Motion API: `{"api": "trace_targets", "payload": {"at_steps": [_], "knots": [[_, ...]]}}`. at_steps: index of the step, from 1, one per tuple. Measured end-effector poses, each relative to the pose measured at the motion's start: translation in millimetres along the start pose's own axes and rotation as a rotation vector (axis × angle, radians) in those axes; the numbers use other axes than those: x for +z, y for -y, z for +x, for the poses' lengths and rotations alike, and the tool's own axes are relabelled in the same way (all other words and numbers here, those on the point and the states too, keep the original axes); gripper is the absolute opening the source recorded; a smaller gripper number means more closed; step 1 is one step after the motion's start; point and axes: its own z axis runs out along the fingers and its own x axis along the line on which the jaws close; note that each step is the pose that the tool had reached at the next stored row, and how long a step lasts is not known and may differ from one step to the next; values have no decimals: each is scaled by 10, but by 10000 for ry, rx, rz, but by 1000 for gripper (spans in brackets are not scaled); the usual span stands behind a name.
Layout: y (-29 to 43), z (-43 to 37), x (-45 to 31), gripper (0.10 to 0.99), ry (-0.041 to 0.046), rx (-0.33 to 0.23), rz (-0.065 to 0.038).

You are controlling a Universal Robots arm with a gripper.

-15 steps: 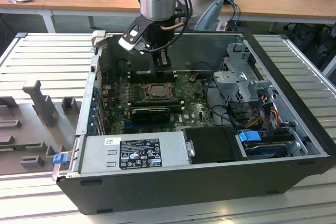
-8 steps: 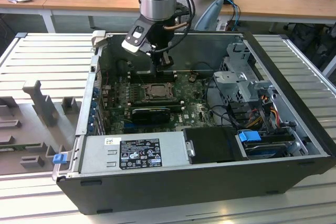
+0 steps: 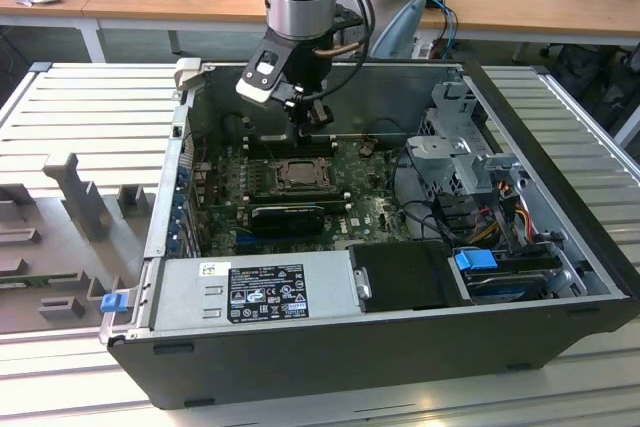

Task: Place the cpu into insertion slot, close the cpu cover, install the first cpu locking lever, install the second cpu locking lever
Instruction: 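Install the first cpu locking lever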

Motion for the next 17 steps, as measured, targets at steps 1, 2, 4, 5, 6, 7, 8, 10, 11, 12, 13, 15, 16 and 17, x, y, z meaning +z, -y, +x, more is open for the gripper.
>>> {"api": "trace_targets", "payload": {"at_steps": [1,2,4,5,6,7,8,10,11,12,13,15,16,17], "knots": [[0,0,0,106,-8,-118,2],[0,0,0,106,-14,-211,5],[0,0,0,106,-23,-347,7],[0,0,0,106,-29,-428,10],[0,0,0,106,-32,-475,11],[0,0,0,106,-34,-519,12],[0,0,0,106,-38,-574,12],[0,0,0,106,-47,-707,16],[0,0,0,106,-50,-757,17],[0,0,0,106,-57,-857,19],[0,0,0,106,-61,-926,21],[0,0,0,106,-72,-1088,25],[0,0,0,106,-76,-1157,26],[0,0,0,106,-79,-1199,27]]}}
